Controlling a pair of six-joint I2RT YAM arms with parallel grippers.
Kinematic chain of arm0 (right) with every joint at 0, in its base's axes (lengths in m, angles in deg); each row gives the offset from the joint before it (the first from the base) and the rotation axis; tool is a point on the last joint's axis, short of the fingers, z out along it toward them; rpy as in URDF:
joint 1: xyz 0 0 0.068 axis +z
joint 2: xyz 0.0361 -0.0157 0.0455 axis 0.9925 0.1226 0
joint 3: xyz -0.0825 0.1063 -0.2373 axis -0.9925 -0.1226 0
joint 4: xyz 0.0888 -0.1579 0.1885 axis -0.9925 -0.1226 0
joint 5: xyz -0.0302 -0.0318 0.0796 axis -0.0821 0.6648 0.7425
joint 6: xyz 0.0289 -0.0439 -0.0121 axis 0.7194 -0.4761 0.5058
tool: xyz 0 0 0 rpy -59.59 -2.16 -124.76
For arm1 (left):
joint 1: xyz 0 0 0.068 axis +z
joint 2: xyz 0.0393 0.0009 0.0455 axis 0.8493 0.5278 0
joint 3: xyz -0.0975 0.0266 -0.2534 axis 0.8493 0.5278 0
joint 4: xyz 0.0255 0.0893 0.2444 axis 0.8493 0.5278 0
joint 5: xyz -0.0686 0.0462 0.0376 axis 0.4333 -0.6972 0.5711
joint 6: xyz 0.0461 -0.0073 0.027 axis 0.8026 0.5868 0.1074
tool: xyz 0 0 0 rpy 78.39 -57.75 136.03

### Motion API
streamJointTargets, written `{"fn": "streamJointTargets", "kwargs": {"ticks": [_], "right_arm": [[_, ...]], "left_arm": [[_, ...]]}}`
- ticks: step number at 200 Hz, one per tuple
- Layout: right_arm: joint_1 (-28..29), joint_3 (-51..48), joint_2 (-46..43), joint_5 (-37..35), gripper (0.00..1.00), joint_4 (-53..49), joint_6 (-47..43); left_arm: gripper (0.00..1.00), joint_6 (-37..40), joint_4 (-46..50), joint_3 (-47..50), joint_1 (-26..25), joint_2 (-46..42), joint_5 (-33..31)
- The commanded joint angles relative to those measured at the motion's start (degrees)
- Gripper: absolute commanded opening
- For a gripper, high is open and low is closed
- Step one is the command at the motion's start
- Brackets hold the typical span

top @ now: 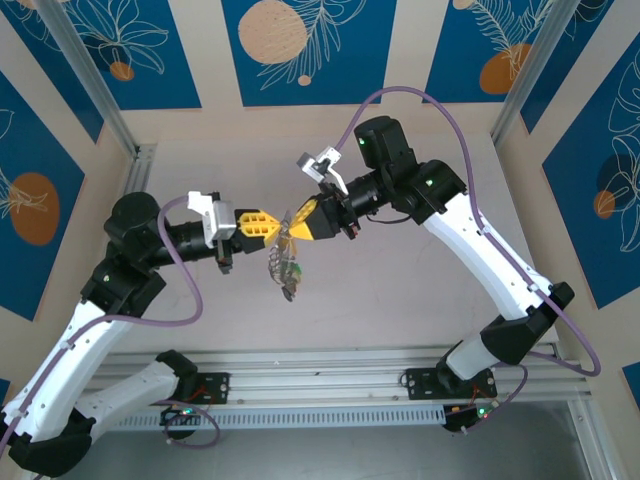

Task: Put the keys on the keyring

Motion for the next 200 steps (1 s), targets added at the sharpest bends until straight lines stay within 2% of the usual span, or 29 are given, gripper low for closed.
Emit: {"fn": "streamJointTargets", "kwargs": {"ticks": [1,49,72,88,179,190,200], "right_arm": [[-0.25,-0.21,1.15,2.66,0.03,-0.31,1.49],[-0.55,-1.18,1.28,4.63,0.07,0.71,2.68],[-0.58,-1.20,1.30,4.52,0.15,1.28,3.22],[-0.64,-1.22,1.31,4.20,0.17,2.53,4.19],[-0.72,-1.27,0.96,0.55,0.16,5.52,6.93],[-0.73,-0.97,0.45,-1.51,0.19,4.39,5.93],[-0.76,-0.87,-0.49,-4.42,0.28,2.66,4.35]], "left_arm": [[0.00,-1.83,-7.94,0.14,-0.18,-1.84,0.21],[0.00,-3.06,-10.62,1.04,-0.19,-1.83,-0.42],[0.00,-3.61,-11.42,1.31,-0.20,-1.86,-0.33],[0.00,-4.05,-11.93,1.46,-0.21,-1.86,-0.16],[0.00,-5.31,-13.64,2.67,-0.21,-2.03,-0.42],[0.00,-5.09,-13.42,2.76,-0.17,-2.03,-0.67],[0.00,-4.58,-12.78,2.75,-0.16,-2.03,-0.96]]}}
